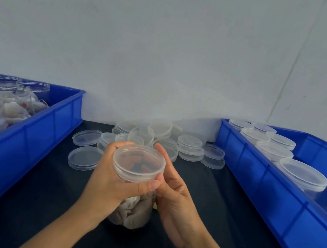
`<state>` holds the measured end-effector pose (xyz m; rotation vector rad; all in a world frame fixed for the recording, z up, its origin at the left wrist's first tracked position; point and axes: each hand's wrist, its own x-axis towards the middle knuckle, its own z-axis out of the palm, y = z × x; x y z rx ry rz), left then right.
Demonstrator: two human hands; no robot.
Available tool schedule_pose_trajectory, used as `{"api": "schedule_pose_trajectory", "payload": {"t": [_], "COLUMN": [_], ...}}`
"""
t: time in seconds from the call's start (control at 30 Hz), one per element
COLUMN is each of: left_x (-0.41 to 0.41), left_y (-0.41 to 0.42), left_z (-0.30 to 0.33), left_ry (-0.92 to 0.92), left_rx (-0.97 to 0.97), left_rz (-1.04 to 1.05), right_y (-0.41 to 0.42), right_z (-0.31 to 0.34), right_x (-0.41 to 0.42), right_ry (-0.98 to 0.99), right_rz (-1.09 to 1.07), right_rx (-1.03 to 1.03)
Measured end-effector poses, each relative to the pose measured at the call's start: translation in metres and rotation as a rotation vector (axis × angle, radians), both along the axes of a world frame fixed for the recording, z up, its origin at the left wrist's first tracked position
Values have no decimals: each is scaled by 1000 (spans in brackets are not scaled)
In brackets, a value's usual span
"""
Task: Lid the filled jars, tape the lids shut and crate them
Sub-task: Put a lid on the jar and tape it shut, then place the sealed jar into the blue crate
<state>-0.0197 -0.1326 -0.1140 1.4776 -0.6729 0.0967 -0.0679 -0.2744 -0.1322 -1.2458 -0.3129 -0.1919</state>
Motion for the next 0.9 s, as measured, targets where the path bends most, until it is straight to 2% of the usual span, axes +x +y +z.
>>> {"api": "schedule_pose_trajectory", "payload": {"t": [0.17, 0.47, 0.67, 0.8, 0.9], "left_x": [2, 3, -5, -20, -32], "left_y": [1, -5, -25, -51, -73], "left_z": [-4, 10, 42, 62, 67], "left_ry": [25, 86, 2, 22, 51], "left_rx": [11, 42, 98, 72, 37], "left_rz": [16, 37, 31, 3, -24], "right_y": [-2, -16, -36, -31, -29], "right_z": [-2, 23, 47, 59, 68], "right_x": [0, -14, -45, -59, -66], "right_ry": [37, 53, 73, 80, 66], "right_rz": [9, -54, -136, -274, -408], "right_rx": [2, -386, -511, -486, -319]}}
